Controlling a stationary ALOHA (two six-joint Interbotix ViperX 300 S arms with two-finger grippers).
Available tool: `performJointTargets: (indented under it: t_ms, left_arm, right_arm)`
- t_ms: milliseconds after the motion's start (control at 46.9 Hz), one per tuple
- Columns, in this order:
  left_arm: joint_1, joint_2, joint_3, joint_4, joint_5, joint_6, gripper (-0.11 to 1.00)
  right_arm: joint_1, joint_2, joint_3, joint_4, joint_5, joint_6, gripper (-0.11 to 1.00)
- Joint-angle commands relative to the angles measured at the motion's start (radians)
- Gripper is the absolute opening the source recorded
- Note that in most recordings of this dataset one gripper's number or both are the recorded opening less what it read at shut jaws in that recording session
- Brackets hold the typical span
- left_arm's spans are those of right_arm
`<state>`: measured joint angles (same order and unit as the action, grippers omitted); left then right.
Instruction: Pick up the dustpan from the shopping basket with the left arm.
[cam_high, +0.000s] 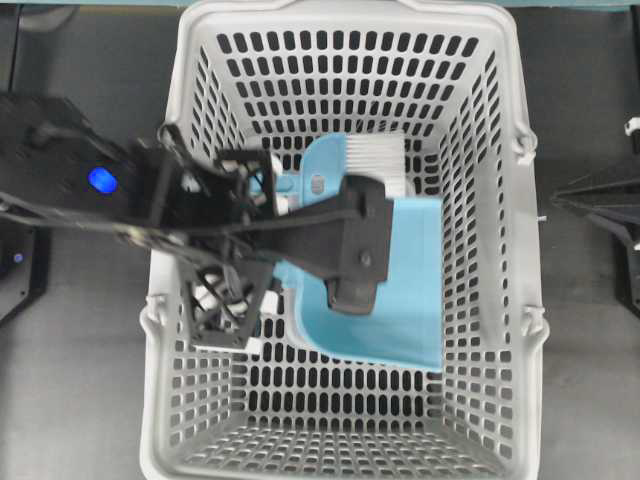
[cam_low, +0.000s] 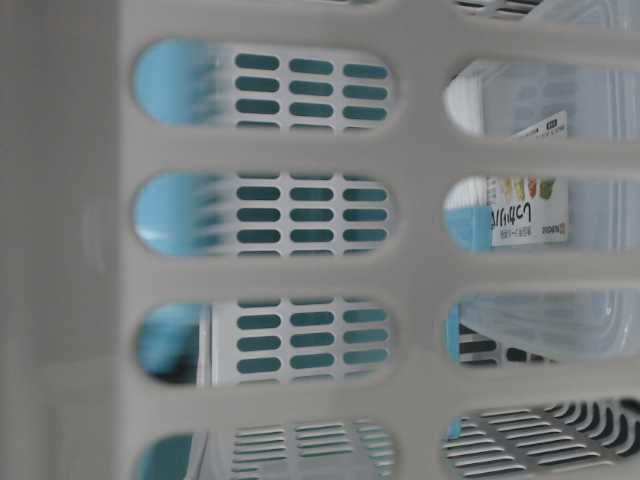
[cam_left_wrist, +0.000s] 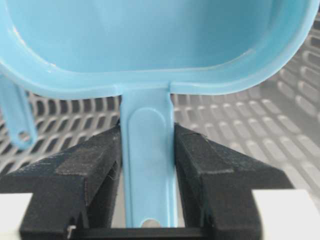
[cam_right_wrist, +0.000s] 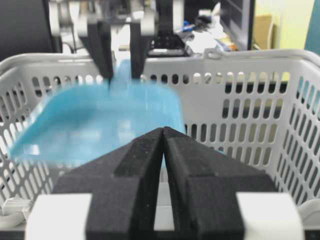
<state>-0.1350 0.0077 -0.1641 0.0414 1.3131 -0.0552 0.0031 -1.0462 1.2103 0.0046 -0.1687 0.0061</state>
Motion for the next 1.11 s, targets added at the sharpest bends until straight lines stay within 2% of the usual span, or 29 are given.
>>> performJointTargets:
  t_ms: [0, 128, 384, 1088]
  left_arm:
    - [0.018, -0.028, -0.107, 0.003, 0.078, -0.002, 0.31]
    - [0.026, -0.015, -0.143, 0.003, 0.133, -0.002, 0.31]
    - [0.026, -0.017, -0.133, 0.003, 0.100, -0.006, 0.31]
    - [0.021, -0.015, -0.130, 0.003, 0.100, -0.017, 0.31]
  right_arm:
    - [0.002, 0.000, -0.008, 0.003, 0.002, 0.000, 0.00]
    - [0.002, 0.000, -0.006, 0.005, 0.003, 0.000, 0.00]
    - [0.002, -0.002, -0.006, 0.006, 0.003, 0.002, 0.00]
    - [0.002, 0.000, -0.006, 0.008, 0.003, 0.002, 0.00]
